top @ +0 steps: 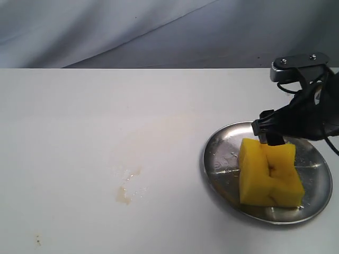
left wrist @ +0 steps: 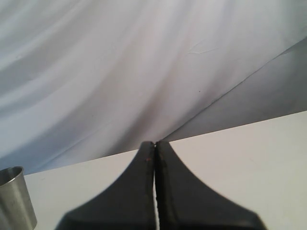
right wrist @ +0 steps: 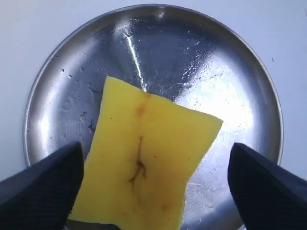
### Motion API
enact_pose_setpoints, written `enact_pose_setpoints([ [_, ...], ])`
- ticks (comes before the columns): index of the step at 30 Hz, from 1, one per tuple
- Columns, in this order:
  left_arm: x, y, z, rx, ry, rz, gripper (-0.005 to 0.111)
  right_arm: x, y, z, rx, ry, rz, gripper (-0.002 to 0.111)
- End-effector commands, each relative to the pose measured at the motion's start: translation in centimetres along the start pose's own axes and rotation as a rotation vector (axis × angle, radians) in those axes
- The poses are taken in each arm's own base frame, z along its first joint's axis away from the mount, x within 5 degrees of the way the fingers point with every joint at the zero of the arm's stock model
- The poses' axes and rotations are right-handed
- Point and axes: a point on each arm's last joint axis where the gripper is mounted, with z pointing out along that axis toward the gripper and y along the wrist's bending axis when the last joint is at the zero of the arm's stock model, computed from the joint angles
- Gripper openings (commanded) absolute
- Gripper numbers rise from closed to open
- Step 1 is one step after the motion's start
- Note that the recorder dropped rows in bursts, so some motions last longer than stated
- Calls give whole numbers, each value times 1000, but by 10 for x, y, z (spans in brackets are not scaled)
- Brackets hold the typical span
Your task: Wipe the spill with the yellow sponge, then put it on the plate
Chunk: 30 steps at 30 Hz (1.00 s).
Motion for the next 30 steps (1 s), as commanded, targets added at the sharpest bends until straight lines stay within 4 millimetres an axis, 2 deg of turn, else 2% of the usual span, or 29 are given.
enact_pose_setpoints([
  [1,-2,1,0,-6,-10,-16,0,1,-6,-29,18,-69,-2,72],
  [5,-2,1,0,-6,-10,-16,0,6,-9,-61,-4,-197,36,46],
  [9,-2,1,0,-6,-10,-16,0,19,-12,-82,-37,-332,89,19],
  [13,-2,1,0,-6,-10,-16,0,39,-14,-96,-82,-435,173,2],
  [22,-2,1,0,-6,-10,-16,0,83,-20,-110,-102,-535,197,0],
  [30,-2,1,0,-6,-10,-16,0,119,-33,-101,-90,-670,276,0],
])
